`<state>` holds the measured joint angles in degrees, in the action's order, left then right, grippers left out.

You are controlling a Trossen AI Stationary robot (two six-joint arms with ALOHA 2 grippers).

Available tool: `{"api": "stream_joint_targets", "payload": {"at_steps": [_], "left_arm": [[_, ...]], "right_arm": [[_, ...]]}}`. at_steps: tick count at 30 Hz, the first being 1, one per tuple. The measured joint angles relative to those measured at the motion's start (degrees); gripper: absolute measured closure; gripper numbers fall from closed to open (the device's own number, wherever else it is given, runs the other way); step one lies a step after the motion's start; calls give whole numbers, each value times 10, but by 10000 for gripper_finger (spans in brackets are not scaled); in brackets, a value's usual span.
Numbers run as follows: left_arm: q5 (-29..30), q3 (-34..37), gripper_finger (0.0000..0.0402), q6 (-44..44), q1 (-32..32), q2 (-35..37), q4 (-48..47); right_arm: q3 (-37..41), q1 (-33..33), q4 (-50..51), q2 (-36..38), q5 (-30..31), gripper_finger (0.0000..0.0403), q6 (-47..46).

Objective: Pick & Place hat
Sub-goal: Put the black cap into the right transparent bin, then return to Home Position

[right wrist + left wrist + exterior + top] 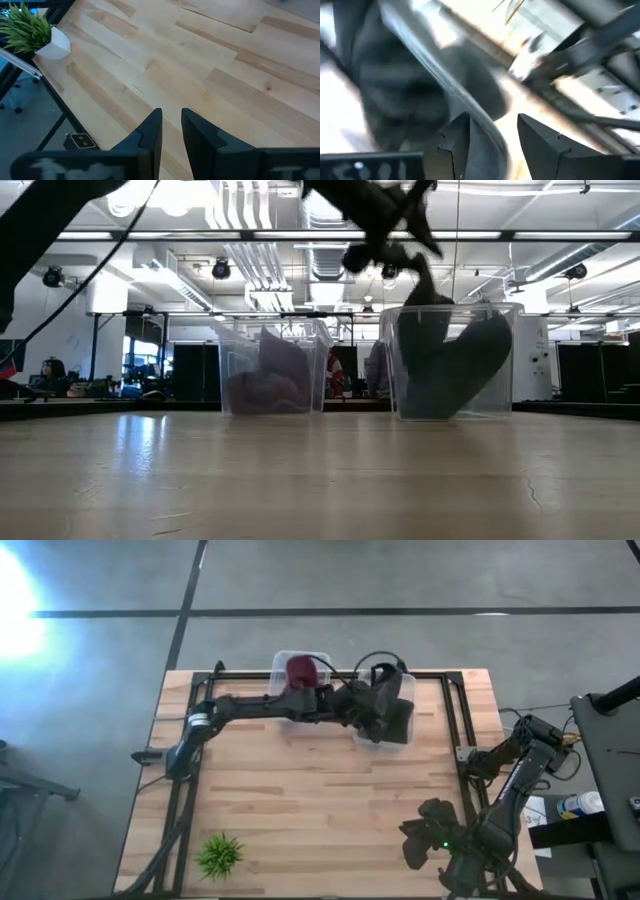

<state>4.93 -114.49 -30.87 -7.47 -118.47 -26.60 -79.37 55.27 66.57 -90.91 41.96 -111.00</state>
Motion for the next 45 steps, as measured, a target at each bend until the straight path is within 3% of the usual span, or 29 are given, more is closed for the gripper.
{"api": "stream_joint_targets", "payload": {"at_steps": [10, 16, 20, 24, 29, 32, 35, 41, 45], "left_arm": [[0, -1, 241, 67, 51, 119, -44], [0, 77, 241, 112, 121, 212, -80], [-11, 191, 241, 113, 167, 288, -16], [-55, 363, 241, 79, 185, 364, 133], [-69, 574, 241, -20, 185, 456, 362], [-19, 670, 241, -77, 165, 507, 406], [0, 749, 241, -144, 147, 563, 430], [-97, 869, 241, -49, 137, 672, 529], [-106, 934, 241, -10, 137, 750, 534]], "right_arm": [[0, 0, 2, 0, 1, 333, 9], [0, -6, 36, 2, 30, 333, 29], [4, -35, 43, 10, 30, 333, 41], [25, -91, -27, 41, 13, 337, 162], [114, -217, -268, 112, -64, 347, 426], [185, -304, -435, 155, -169, 352, 574], [242, -381, -522, 193, -226, 353, 643], [309, -495, -485, 279, -238, 354, 702], [351, -537, -468, 338, -239, 355, 727]]}}
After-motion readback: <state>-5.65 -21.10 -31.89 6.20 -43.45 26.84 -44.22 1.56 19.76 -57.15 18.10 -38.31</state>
